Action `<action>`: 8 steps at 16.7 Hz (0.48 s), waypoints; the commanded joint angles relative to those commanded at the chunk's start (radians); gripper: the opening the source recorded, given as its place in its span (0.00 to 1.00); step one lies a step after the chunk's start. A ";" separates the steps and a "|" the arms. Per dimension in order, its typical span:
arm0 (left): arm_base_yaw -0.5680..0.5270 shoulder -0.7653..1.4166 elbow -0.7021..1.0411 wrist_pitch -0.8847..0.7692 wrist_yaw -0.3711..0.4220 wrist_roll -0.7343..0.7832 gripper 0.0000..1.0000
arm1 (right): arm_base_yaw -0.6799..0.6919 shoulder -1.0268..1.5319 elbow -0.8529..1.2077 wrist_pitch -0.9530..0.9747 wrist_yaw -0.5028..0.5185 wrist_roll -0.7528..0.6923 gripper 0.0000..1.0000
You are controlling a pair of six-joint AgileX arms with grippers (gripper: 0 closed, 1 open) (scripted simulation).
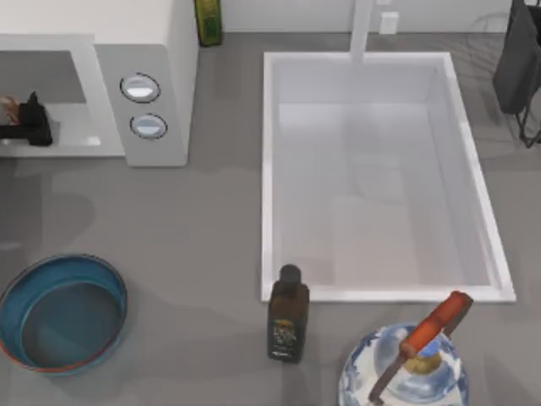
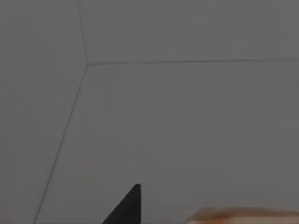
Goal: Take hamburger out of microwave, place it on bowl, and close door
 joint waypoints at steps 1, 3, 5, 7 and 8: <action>-0.003 0.029 0.044 -0.025 -0.003 -0.001 1.00 | 0.000 0.000 0.000 0.000 0.000 0.000 1.00; -0.012 0.099 0.160 -0.088 -0.011 -0.004 1.00 | 0.000 0.000 0.000 0.000 0.000 0.000 1.00; -0.022 0.175 0.302 -0.164 -0.021 -0.008 1.00 | 0.000 0.000 0.000 0.000 0.000 0.000 1.00; -0.033 0.252 0.451 -0.244 -0.032 -0.011 1.00 | 0.000 0.000 0.000 0.000 0.000 0.000 1.00; -0.038 0.289 0.522 -0.284 -0.037 -0.013 1.00 | 0.000 0.000 0.000 0.000 0.000 0.000 1.00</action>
